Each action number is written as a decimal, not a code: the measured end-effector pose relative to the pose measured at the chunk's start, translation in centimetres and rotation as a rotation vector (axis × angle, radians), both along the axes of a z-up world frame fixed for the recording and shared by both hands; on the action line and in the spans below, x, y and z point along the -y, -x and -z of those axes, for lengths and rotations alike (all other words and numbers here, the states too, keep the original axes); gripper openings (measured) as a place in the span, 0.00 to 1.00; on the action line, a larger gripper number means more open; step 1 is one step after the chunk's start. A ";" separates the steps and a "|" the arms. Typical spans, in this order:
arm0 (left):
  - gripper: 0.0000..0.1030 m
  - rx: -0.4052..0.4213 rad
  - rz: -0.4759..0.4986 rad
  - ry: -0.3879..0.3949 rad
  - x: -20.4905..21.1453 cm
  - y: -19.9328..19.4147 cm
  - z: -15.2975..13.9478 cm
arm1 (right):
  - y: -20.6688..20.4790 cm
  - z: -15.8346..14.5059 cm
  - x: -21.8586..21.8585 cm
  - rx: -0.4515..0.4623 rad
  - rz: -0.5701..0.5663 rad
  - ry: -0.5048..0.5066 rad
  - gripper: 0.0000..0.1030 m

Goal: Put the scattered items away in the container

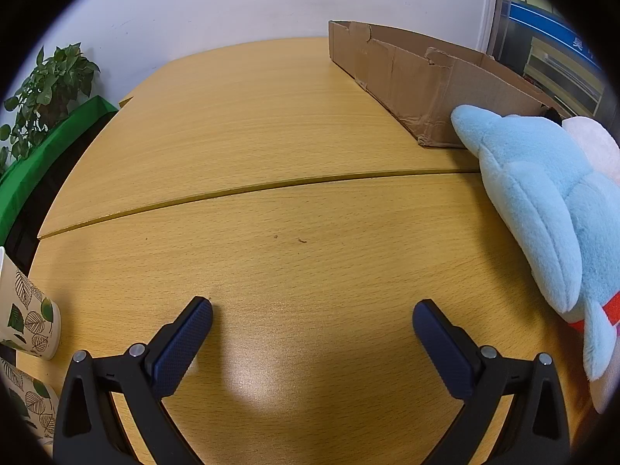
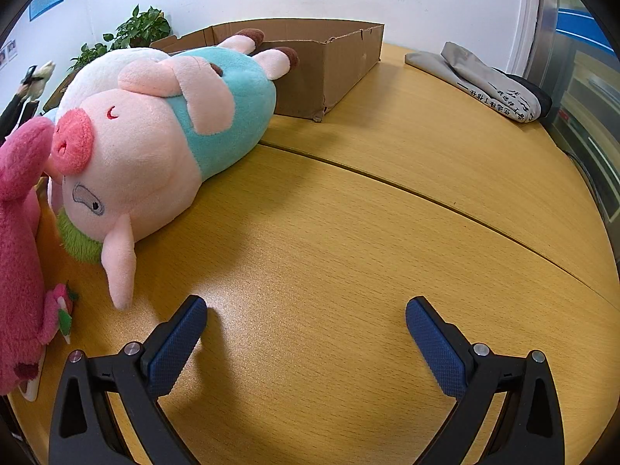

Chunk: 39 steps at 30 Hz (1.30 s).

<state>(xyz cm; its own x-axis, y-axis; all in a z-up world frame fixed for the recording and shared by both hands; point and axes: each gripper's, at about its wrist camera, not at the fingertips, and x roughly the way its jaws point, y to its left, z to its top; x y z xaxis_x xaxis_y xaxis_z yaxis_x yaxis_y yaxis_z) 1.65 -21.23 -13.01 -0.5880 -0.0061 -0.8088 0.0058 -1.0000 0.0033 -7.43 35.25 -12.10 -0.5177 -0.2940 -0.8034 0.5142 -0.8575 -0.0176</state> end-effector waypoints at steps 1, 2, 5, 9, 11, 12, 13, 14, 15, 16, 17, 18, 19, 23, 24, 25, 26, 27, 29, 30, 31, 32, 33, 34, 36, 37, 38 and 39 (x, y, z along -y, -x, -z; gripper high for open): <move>1.00 0.000 0.000 0.000 0.0 0.0 0.0 | 0.0 0.0 0.0 0.000 0.000 0.000 1.00; 1.00 0.000 0.000 0.000 0.0 0.0 0.0 | 0.0 0.0 0.0 0.000 -0.001 0.000 1.00; 1.00 0.000 -0.008 0.000 0.1 0.1 0.0 | 0.1 0.0 0.0 0.000 -0.002 0.000 1.00; 1.00 0.000 -0.015 0.000 0.7 0.6 0.0 | 0.1 -0.1 0.1 -0.001 -0.002 -0.001 1.00; 1.00 0.000 -0.017 0.000 1.1 0.9 0.1 | 0.1 -0.1 0.1 0.000 0.010 0.000 1.00; 1.00 0.000 -0.024 -0.001 1.3 1.2 0.1 | 0.0 -0.1 0.1 0.000 0.025 0.000 1.00; 1.00 0.000 -0.035 -0.001 1.4 1.2 0.1 | -0.1 -0.1 0.2 0.000 0.047 0.001 1.00; 1.00 0.000 -0.045 -0.001 1.4 1.3 0.1 | -0.3 -0.1 0.2 0.000 0.070 0.001 1.00; 1.00 0.003 -0.049 -0.001 1.4 1.3 0.1 | -0.4 -0.1 0.2 0.000 0.098 0.000 1.00; 1.00 0.013 -0.051 -0.002 1.4 1.3 0.0 | -0.6 -0.1 0.2 0.000 0.128 -0.001 1.00; 1.00 0.024 -0.047 -0.003 1.3 1.1 -0.1 | -0.7 -0.1 0.3 0.005 0.157 -0.004 1.00; 1.00 0.032 -0.047 -0.005 1.2 0.9 -0.2 | -0.9 -0.2 0.3 0.012 0.182 -0.005 1.00; 0.99 0.026 -0.059 -0.013 1.2 0.2 -0.4 | -1.3 -0.3 0.3 0.017 0.193 -0.002 1.00; 0.98 -0.135 -0.131 -0.123 0.3 -5.1 -4.6 | -4.3 -1.7 -0.2 -0.033 0.255 0.079 1.00; 0.98 -0.178 -0.144 -0.107 -0.5 -6.9 -6.2 | -5.7 -2.5 -0.4 -0.061 0.283 0.106 1.00; 0.98 -0.220 -0.153 -0.091 -1.4 -8.5 -7.8 | -7.3 -3.6 -0.4 -0.088 0.297 0.128 1.00; 0.98 -0.257 -0.151 -0.076 -2.5 -9.9 -9.2 | -8.9 -4.7 -0.2 -0.109 0.289 0.150 1.00; 0.99 -0.293 -0.146 -0.064 -3.7 -11.4 -10.8 | -10.5 -5.9 -0.1 -0.129 0.280 0.171 1.00; 0.99 -0.336 -0.108 -0.075 -6.5 -14.7 -12.9 | -13.5 -8.4 1.0 -0.172 0.246 0.200 1.00; 0.99 -0.331 -0.083 -0.096 -7.8 -15.5 -13.3 | -15.0 -9.6 1.7 -0.193 0.225 0.211 1.00; 0.99 -0.317 -0.056 -0.126 -8.9 -15.9 -13.4 | -16.3 -10.8 2.5 -0.208 0.201 0.225 1.00; 0.99 -0.303 -0.028 -0.156 -10.0 -16.3 -13.4 | -17.3 -11.7 3.3 -0.216 0.174 0.243 1.00; 0.99 -0.282 0.001 -0.186 -11.2 -16.6 -13.1 | -18.3 -12.6 4.3 -0.235 0.153 0.260 1.00; 0.99 -0.260 0.032 -0.205 -12.7 -16.8 -12.6 | -19.5 -13.6 5.4 -0.273 0.150 0.271 1.00; 0.99 -0.248 0.063 -0.208 -15.3 -17.2 -11.8 | -21.2 -14.7 7.6 -0.316 0.182 0.284 1.00; 0.99 -0.242 0.076 -0.212 -16.7 -17.2 -11.3 | -21.7 -14.8 8.6 -0.308 0.203 0.298 1.00; 0.99 -0.235 0.084 -0.219 -17.3 -16.7 -11.0 | -22.2 -14.8 9.7 -0.295 0.223 0.312 1.00; 0.99 -0.230 0.083 -0.224 -18.0 -16.7 -10.6 | -22.4 -14.5 10.8 -0.276 0.238 0.322 1.00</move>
